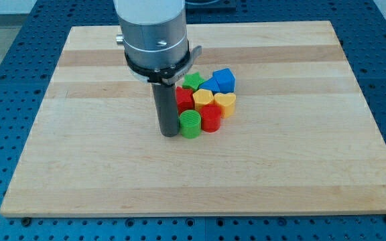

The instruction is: Push the green star into the blue blocks

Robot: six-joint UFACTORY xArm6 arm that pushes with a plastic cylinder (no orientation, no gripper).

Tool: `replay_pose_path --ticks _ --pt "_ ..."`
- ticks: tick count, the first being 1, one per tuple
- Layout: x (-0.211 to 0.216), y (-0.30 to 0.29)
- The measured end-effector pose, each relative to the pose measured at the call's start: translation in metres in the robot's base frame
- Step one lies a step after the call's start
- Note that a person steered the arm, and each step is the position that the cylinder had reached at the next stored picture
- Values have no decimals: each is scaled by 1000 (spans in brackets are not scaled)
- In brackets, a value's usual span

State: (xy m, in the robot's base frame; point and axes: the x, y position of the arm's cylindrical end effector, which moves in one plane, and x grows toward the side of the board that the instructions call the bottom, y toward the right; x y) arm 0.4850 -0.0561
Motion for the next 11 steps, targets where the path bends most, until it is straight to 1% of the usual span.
replay_pose_path --ticks 2,3,4,5,6,7,8,9,10,11 --pt "0 4" --pt "-16 4" --pt "-14 -1" --pt "5 -39" --pt "65 -34" --pt "84 26" --pt "77 -16" --pt "19 -39" --pt "-64 -43" --pt "-128 -56"
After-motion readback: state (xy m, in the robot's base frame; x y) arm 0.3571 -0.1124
